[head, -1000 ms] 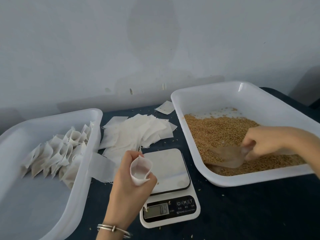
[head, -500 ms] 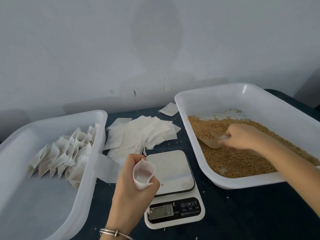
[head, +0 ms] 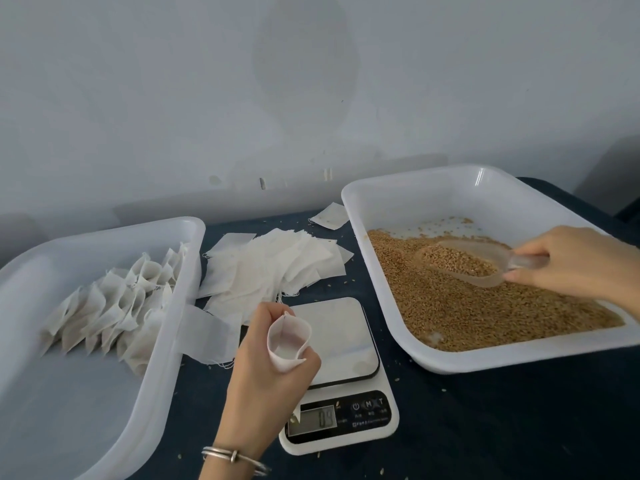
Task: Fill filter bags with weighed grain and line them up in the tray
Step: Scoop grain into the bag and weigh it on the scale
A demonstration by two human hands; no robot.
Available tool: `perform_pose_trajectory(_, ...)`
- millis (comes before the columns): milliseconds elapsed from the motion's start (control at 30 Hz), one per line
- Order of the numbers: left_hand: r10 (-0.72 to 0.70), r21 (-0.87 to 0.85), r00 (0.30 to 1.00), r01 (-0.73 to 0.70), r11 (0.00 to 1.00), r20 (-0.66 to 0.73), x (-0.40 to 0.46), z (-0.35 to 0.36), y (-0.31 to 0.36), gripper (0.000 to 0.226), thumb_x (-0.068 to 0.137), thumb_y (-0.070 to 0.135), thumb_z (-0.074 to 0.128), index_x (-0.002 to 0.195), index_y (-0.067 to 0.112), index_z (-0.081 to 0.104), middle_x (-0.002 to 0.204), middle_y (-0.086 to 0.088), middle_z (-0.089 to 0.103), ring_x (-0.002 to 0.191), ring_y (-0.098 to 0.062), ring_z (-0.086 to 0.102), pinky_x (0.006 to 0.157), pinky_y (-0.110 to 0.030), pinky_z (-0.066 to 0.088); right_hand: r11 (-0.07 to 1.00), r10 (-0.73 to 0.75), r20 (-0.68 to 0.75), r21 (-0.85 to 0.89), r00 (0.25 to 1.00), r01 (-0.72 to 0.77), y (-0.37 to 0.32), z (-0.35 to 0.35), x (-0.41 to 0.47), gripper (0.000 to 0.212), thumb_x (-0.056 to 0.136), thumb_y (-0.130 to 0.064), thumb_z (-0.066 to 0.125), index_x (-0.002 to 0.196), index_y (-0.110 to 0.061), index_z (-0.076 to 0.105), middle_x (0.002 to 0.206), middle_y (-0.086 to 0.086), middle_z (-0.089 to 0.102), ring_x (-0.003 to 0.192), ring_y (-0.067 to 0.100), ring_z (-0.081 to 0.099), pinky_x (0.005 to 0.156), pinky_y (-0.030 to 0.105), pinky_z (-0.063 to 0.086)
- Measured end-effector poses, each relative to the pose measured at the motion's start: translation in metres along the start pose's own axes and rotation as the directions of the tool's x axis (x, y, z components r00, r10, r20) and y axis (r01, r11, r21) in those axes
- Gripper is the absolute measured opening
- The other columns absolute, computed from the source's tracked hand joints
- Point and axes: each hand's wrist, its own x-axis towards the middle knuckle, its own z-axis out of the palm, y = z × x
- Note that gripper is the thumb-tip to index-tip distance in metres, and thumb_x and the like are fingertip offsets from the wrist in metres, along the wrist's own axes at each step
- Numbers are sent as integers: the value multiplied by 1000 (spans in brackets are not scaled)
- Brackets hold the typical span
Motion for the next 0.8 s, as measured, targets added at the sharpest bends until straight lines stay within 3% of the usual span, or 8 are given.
perform_pose_trajectory(133, -20, 0, 1000, 20, 1000, 14, 1, -1, 0, 27, 61, 20, 58, 85, 25, 49, 71, 11, 53, 61, -5, 47, 53, -14, 42, 981, -17, -23, 190, 1000, 21, 0, -2, -8, 34, 77, -43, 70, 109, -33, 67, 95, -15, 68, 75, 7, 61, 70, 31, 48)
perform_pose_trajectory(200, -26, -4, 999, 27, 1000, 29, 4, -1, 2, 26, 60, 19, 58, 83, 26, 48, 70, 11, 52, 58, -4, 46, 49, -15, 41, 925, -47, -35, 375, 998, 57, -2, -6, -15, 43, 69, -47, 72, 110, -34, 67, 91, -18, 69, 76, 8, 61, 69, 30, 47)
perform_pose_trajectory(267, -28, -27, 998, 29, 999, 60, 8, 0, 5, 25, 61, 18, 58, 82, 26, 48, 70, 10, 52, 56, -4, 45, 48, -17, 42, 825, -143, 12, 554, 990, 112, -9, -15, -25, 53, 57, -56, 75, 106, -38, 70, 88, -14, 73, 70, 10, 64, 66, 31, 53)
perform_pose_trajectory(333, -11, -36, 995, 15, 999, 97, 14, 0, 9, 26, 62, 16, 60, 84, 25, 48, 70, 12, 52, 58, -3, 46, 49, -15, 41, 754, -287, 74, 632, 955, 178, -17, -23, -31, 54, 54, -63, 76, 103, -41, 71, 103, -21, 70, 70, 7, 66, 68, 23, 56)
perform_pose_trajectory(467, 1, 32, 989, -6, 999, 146, 24, -1, 12, 35, 65, 14, 69, 89, 30, 48, 77, 13, 56, 65, 0, 51, 53, -12, 42, 746, -495, 141, 575, 857, 336, -43, -37, -37, 57, 46, -68, 71, 101, -52, 67, 111, -33, 63, 95, -10, 63, 69, 11, 52)
perform_pose_trajectory(600, 14, 128, 983, -39, 991, 185, 29, 1, 15, 40, 67, 9, 69, 90, 30, 44, 78, 9, 57, 63, 0, 51, 51, -9, 40, 773, -590, 224, 434, 776, 462, -68, -45, -35, 56, 47, -81, 62, 100, -63, 62, 105, -42, 60, 97, -21, 56, 79, 15, 40)
perform_pose_trajectory(700, 36, 165, 975, -74, 984, 220, 29, 1, 17, 42, 68, 6, 67, 90, 31, 42, 76, 9, 55, 61, 1, 49, 50, -10, 38, 779, -600, 245, 396, 761, 486, -82, -50, -32, 42, 56, -75, 63, 97, -64, 62, 99, -44, 60, 93, -23, 55, 77, 14, 37)
perform_pose_trajectory(800, 50, 205, 970, -101, 973, 238, 28, 1, 18, 42, 67, 5, 66, 86, 32, 40, 72, 8, 53, 60, 1, 48, 49, -14, 38, 788, -606, 271, 328, 748, 521, -91, -55, -30, 45, 51, -68, 62, 96, -66, 60, 93, -45, 60, 89, -23, 55, 74, 13, 36)
